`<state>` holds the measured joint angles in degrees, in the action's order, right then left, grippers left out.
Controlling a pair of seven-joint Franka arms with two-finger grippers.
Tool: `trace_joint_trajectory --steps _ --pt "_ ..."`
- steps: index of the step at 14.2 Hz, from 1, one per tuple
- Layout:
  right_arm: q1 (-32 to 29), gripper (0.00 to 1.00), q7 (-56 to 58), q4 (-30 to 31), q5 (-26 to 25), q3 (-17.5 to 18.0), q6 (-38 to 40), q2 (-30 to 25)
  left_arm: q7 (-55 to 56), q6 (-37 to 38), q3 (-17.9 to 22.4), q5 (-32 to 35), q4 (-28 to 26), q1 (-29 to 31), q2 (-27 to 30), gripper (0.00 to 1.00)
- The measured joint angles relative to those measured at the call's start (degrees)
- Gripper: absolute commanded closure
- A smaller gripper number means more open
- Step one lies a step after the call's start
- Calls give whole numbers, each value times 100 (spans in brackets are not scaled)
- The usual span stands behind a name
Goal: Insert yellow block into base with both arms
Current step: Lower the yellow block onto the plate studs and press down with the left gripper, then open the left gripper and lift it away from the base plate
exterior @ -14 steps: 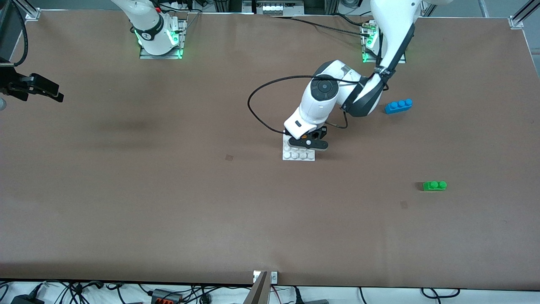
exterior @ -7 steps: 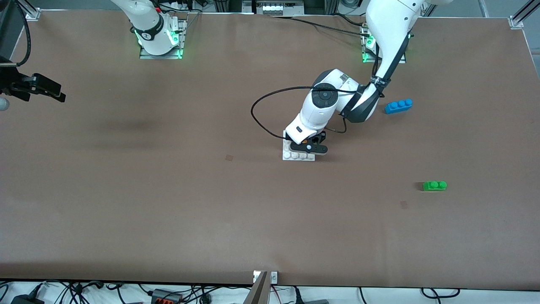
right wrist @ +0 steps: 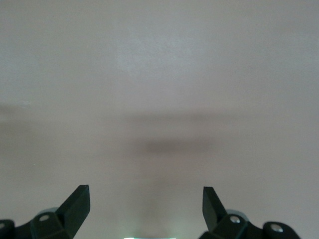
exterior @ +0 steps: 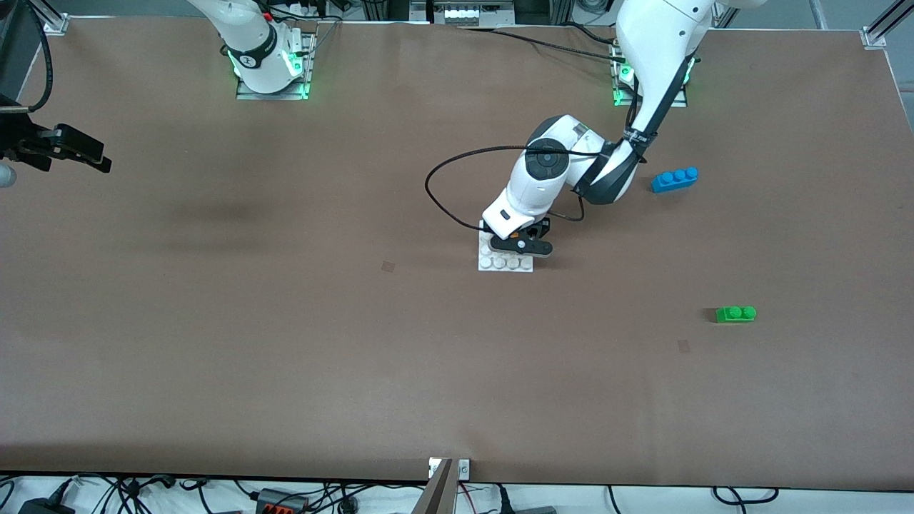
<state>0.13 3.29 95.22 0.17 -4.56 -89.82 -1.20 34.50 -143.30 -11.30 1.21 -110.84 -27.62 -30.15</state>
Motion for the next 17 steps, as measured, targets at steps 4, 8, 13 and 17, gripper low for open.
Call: trace_joint_trajectory --steps 4,8,13,17 --pt "0 0 0 0 0 0 0 0 2 -3 0 0 0 -26 0 60" --pt "0 0 0 0 0 0 1 0 2 -3 -1 0 -21 -28 11 60" --pt "0 0 0 0 0 0 1 0 7 -127 -3 0 -238 -28 75 60" --pt "0 0 0 0 0 0 1 0 9 -226 0 0 -359 -27 66 2"
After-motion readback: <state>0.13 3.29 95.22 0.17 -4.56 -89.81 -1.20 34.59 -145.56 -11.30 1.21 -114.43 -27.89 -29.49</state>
